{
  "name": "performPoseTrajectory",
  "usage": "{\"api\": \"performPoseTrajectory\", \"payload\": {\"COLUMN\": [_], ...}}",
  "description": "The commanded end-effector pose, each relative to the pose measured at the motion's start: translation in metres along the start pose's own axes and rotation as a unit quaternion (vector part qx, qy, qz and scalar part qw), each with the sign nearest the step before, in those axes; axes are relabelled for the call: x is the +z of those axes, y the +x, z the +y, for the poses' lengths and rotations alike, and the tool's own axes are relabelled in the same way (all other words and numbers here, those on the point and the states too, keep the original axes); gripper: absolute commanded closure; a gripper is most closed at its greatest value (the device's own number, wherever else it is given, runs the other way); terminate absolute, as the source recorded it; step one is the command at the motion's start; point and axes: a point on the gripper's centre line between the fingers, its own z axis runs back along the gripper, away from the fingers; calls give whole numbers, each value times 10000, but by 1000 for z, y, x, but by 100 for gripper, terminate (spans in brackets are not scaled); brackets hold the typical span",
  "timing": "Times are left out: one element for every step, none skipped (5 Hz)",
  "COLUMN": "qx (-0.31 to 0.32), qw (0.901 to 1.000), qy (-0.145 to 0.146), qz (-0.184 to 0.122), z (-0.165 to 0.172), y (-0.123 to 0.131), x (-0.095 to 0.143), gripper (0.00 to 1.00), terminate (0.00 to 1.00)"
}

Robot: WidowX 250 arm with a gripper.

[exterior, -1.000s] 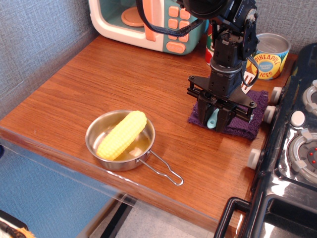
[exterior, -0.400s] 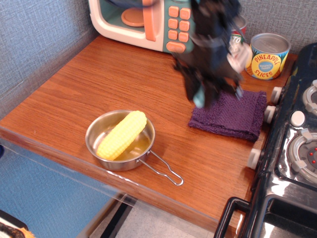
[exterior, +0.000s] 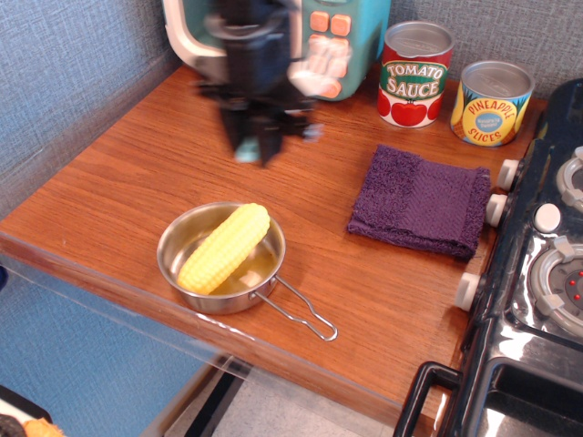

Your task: Move the spatula to the far edge of the table.

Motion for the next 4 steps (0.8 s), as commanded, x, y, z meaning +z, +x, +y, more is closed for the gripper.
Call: {"api": "performPoseTrajectory", "payload": {"qx": [-119,-560,-344,-80], "qw": [9986,9975,9986,9989], "qy": [410,271,180,247], "qz": [304,326,363,390], "z": [91,121,124,127], "y": [-25,-45,-72,-86], "x": [-2,-16,-19,-21], "gripper": [100,100,100,100], "terminate": [0,0,0,0]}}
